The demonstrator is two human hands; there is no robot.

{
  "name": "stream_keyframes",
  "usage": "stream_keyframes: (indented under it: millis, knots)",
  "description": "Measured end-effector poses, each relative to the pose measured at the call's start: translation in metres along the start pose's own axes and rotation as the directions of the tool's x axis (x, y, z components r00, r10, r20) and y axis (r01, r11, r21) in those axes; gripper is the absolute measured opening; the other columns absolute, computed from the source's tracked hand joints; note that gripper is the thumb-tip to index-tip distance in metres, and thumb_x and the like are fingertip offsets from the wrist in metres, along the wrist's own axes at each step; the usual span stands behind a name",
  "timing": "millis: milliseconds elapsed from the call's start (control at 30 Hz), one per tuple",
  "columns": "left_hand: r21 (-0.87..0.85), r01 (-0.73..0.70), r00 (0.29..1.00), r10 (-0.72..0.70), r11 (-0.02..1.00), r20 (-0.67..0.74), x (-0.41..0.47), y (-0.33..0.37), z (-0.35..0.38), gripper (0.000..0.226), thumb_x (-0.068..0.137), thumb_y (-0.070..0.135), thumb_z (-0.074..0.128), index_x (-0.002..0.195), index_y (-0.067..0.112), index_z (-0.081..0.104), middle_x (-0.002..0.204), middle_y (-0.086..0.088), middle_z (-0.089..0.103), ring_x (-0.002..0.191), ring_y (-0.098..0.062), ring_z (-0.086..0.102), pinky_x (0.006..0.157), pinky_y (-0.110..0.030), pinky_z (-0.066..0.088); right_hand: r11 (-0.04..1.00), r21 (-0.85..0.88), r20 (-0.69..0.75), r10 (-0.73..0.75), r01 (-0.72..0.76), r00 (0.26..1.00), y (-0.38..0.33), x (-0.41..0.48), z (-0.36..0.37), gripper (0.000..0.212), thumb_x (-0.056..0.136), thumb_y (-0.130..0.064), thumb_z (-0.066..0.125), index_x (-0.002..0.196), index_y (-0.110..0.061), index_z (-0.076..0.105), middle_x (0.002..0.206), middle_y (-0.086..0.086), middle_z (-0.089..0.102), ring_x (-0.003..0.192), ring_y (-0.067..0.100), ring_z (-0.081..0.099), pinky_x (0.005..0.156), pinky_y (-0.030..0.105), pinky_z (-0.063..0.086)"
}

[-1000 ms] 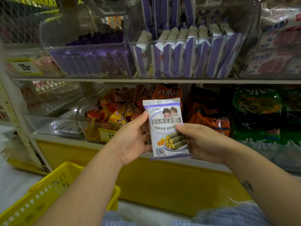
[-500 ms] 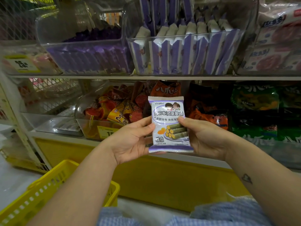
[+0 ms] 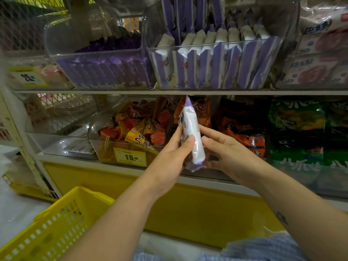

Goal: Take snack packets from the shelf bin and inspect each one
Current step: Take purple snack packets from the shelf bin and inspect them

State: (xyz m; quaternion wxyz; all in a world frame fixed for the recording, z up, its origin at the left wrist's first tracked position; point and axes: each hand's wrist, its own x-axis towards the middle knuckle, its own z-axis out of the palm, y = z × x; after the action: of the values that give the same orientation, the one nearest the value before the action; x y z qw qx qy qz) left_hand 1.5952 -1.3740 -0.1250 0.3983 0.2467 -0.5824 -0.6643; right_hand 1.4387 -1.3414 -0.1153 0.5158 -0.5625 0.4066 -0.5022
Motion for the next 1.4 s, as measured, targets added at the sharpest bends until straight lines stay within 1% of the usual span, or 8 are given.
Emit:
stream_keyframes:
  millis: [167, 300, 533, 800, 900, 1100, 1267, 1400]
  knots:
    - [-0.32, 0.054, 0.99, -0.01, 0.946, 0.139, -0.006, 0.011, -0.004, 0.042, 0.087, 0.016, 0.05, 0.128, 0.019, 0.054, 0.123, -0.013, 0.068, 0.115, -0.028, 0.064, 0.089, -0.039, 0.057, 0.999, 0.013, 0.033, -0.032, 0.031, 0.999, 0.001, 0.0, -0.004, 0.073, 0.078, -0.026, 0.07, 0.135, -0.051, 0.031, 0.117, -0.007, 0.07, 0.106, 0.018, 0.068, 0.081, 0.032, 0.058]
    - [-0.248, 0.025, 0.989, 0.012, 0.969, 0.144, -0.007, 0.013, -0.009, 0.041, 0.093, 0.002, 0.043, 0.13, 0.019, 0.053, 0.126, -0.013, 0.065, 0.117, -0.028, 0.062, 0.091, -0.041, 0.056, 0.989, -0.136, -0.063, -0.062, 0.053, 0.996, 0.001, -0.001, -0.005, 0.086, 0.068, -0.029, 0.08, 0.142, -0.037, 0.038, 0.121, -0.009, 0.068, 0.11, 0.014, 0.066, 0.092, 0.044, 0.055]
    - [0.095, -0.122, 0.991, 0.127, 0.988, -0.04, -0.004, 0.008, -0.013, 0.039, 0.089, 0.008, 0.06, 0.123, 0.028, 0.056, 0.117, -0.003, 0.069, 0.11, -0.024, 0.066, 0.081, -0.041, 0.058, 0.876, -0.477, -0.132, -0.149, 0.069, 0.98, 0.007, -0.003, -0.004, 0.071, 0.073, -0.018, 0.083, 0.128, -0.036, 0.043, 0.109, -0.015, 0.064, 0.096, -0.004, 0.065, 0.076, 0.021, 0.058]
    - [-0.102, -0.021, 0.99, 0.007, 0.995, -0.142, -0.003, 0.011, -0.026, 0.041, 0.076, 0.024, 0.068, 0.115, 0.028, 0.061, 0.113, -0.001, 0.07, 0.108, -0.024, 0.067, 0.078, -0.053, 0.058, 0.748, -0.611, -0.092, -0.392, 0.259, 0.915, -0.004, -0.007, 0.013, 0.078, 0.077, -0.014, 0.079, 0.124, -0.063, 0.04, 0.106, -0.041, 0.058, 0.103, -0.015, 0.057, 0.074, 0.006, 0.05]
    - [-0.236, -0.01, 0.992, -0.019, 0.972, -0.122, -0.002, 0.012, -0.029, 0.04, 0.081, 0.021, 0.064, 0.12, 0.026, 0.061, 0.117, -0.008, 0.069, 0.108, -0.029, 0.067, 0.073, -0.05, 0.058, 0.792, -0.544, -0.124, -0.402, 0.277, 0.907, -0.007, -0.01, 0.017, 0.076, 0.075, -0.018, 0.081, 0.132, -0.051, 0.044, 0.115, -0.027, 0.06, 0.104, -0.011, 0.059, 0.071, 0.012, 0.054]
    - [-0.44, -0.044, 0.989, -0.023, 0.897, -0.145, -0.001, 0.018, -0.044, 0.045, 0.083, 0.021, 0.061, 0.128, 0.024, 0.057, 0.113, -0.009, 0.072, 0.106, -0.029, 0.068, 0.069, -0.048, 0.058, 0.944, -0.186, -0.169, -0.304, 0.272, 0.938, -0.018, -0.013, 0.017, 0.052, 0.067, -0.01, 0.079, 0.112, -0.026, 0.059, 0.107, -0.014, 0.071, 0.102, 0.007, 0.068, 0.079, 0.025, 0.059]
    - [-0.488, -0.024, 0.987, -0.056, 0.873, -0.148, 0.0, 0.016, -0.046, 0.044, 0.081, 0.022, 0.063, 0.124, 0.02, 0.059, 0.112, -0.012, 0.072, 0.101, -0.028, 0.07, 0.067, -0.048, 0.059, 0.974, -0.01, -0.164, -0.226, 0.228, 0.96, -0.018, -0.013, 0.016, 0.026, 0.078, -0.006, 0.069, 0.099, -0.013, 0.057, 0.097, -0.001, 0.076, 0.096, 0.017, 0.071, 0.072, 0.029, 0.06]
    - [-0.464, -0.007, 0.978, -0.091, 0.886, -0.188, 0.001, 0.014, -0.044, 0.045, 0.079, 0.027, 0.064, 0.123, 0.018, 0.06, 0.106, -0.01, 0.074, 0.096, -0.024, 0.072, 0.063, -0.043, 0.059, 0.964, 0.161, -0.163, -0.184, 0.21, 0.969, -0.019, -0.012, 0.017, 0.029, 0.076, -0.019, 0.063, 0.102, -0.009, 0.056, 0.097, 0.008, 0.075, 0.097, 0.021, 0.071, 0.079, 0.031, 0.06]
